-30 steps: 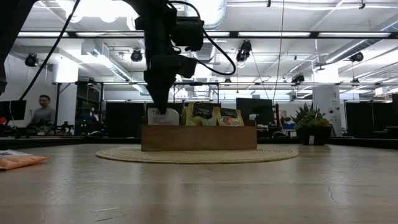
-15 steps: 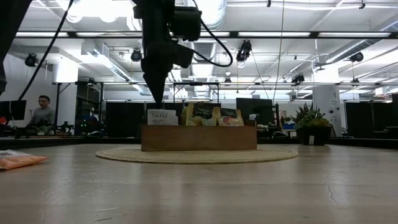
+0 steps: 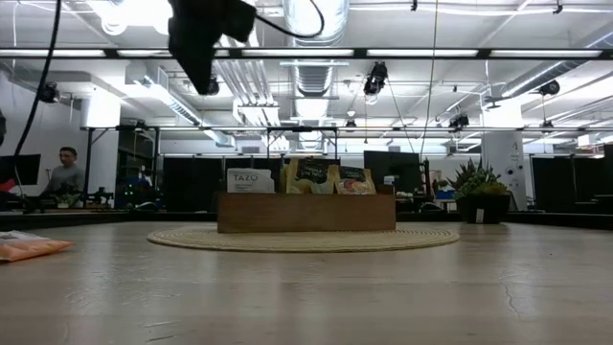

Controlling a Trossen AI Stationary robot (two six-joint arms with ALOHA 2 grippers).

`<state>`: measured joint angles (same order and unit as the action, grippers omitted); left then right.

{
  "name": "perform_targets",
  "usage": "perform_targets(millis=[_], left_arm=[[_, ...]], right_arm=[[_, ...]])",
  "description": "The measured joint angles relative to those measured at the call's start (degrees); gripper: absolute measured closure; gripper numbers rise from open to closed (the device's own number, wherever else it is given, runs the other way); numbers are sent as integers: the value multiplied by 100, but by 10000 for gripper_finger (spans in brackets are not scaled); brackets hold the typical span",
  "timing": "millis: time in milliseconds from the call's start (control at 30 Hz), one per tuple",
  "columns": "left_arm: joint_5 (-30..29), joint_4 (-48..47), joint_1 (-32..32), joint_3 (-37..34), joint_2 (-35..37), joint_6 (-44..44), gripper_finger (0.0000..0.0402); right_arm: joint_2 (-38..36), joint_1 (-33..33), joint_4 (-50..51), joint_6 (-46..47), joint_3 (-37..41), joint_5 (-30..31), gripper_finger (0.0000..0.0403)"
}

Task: Pick & Place Tea
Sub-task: Put the white tea bag into the left section of the wooden organizer

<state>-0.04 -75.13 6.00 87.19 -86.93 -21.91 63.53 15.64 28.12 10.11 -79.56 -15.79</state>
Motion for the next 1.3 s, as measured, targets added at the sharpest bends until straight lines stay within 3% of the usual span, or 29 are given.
perform_targets(millis=[167, 600, 833, 1200, 1300], left_arm=[[-9, -62, -394, -498, 628, -813, 317], [27, 12, -1541, -2580, 2359, -3083, 316], [106, 239, -1834, -3351, 2864, -3464, 316], [1440, 1771, -1988, -4422, 2772, -3507, 316], [1504, 2027, -2121, -4518, 2762, -3341, 316]], right_arm=[[132, 0, -18, 15, 39, -58, 289], [449, -52, -18, -97, 49, -114, 295], [454, -50, -18, -28, 49, -114, 293], [454, -50, -18, 1, 49, -97, 300], [454, -50, -19, 25, 49, -68, 304]])
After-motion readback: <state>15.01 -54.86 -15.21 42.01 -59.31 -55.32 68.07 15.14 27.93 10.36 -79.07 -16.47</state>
